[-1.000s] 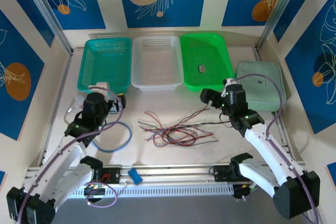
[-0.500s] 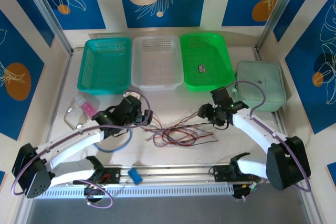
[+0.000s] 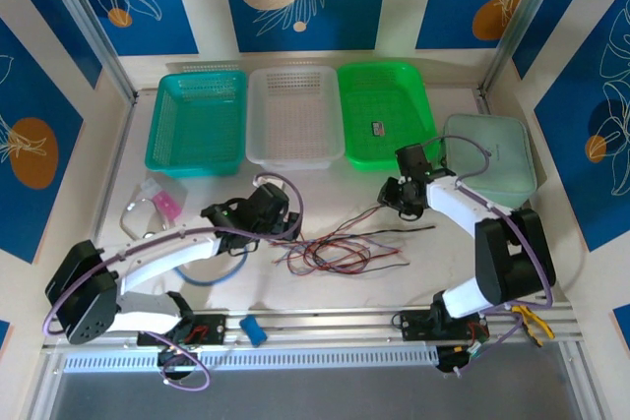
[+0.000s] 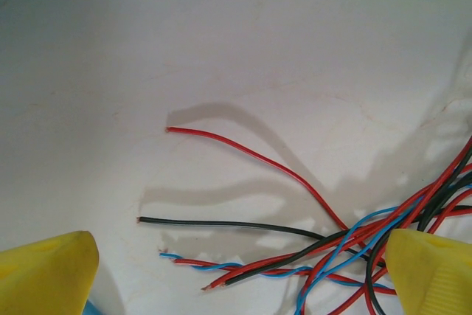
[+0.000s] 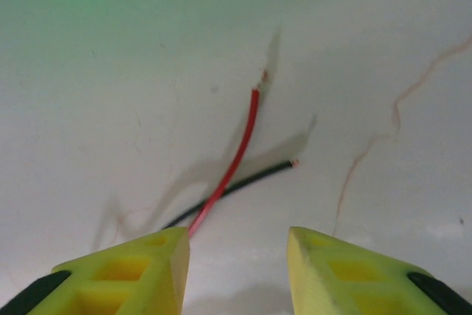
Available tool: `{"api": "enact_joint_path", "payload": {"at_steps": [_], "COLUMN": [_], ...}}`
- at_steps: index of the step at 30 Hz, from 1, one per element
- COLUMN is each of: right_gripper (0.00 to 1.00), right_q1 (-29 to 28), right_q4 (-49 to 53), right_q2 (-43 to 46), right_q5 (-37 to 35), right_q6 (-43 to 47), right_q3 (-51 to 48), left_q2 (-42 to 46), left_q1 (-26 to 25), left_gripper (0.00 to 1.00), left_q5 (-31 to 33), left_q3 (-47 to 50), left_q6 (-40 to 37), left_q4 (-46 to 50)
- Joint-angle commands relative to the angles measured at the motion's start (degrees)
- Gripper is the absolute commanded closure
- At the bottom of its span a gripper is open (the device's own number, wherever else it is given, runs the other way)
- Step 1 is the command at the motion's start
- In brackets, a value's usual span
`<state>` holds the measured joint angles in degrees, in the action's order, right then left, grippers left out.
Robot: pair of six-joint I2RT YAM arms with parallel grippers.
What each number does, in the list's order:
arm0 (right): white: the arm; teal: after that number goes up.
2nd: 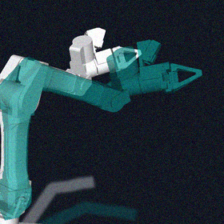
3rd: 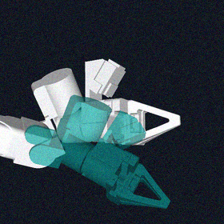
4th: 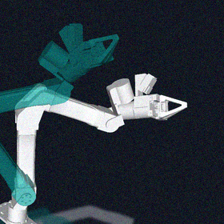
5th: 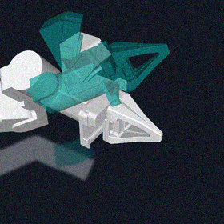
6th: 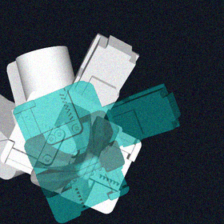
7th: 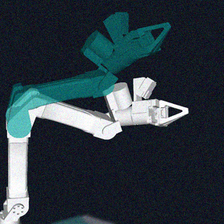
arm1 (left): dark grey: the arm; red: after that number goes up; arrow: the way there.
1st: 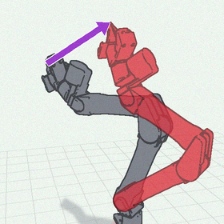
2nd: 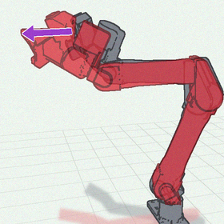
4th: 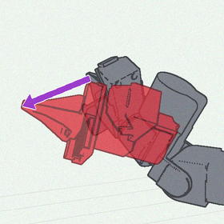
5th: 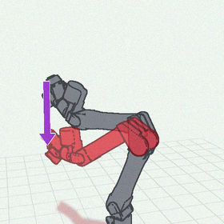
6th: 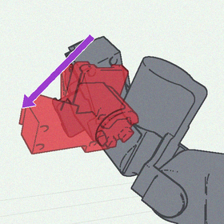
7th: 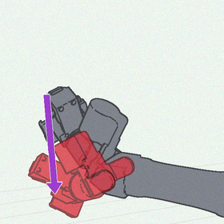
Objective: Untangle the cables
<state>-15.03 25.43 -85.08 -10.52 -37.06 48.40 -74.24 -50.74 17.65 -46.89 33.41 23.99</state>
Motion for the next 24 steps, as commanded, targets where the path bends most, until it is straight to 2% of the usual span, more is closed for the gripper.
{"api": "enact_joint_path", "payload": {"at_steps": [1,11,20,24], "right_gripper": [0.61,0.68,0.69,0.72], "right_q1": [-0.95,-2.46,-3.92,-4.62], "right_q4": [-1.75,-4.51,-3.16,-7.93], "right_q2": [-2.20,-8.30,-10.32,-9.54], "right_q5": [-2.76,-7.64,-12.60,-12.22], "right_q6": [2.50,1.06,-2.39,-3.69], "right_q3": [2.59,4.38,4.76,1.91], "left_q2": [-1.82,-3.78,-4.60,-4.95], "left_q1": [-0.95,-1.08,-1.07,-1.03], "left_gripper": [0.01,0.02,0.02,0.02], "left_q5": [-0.10,-2.29,-2.19,-2.43], "left_q3": [-2.77,-2.63,-2.87,-2.68], "left_q6": [1.00,2.48,2.34,2.58], "left_q4": [-1.34,-5.14,-4.74,-4.87]}}
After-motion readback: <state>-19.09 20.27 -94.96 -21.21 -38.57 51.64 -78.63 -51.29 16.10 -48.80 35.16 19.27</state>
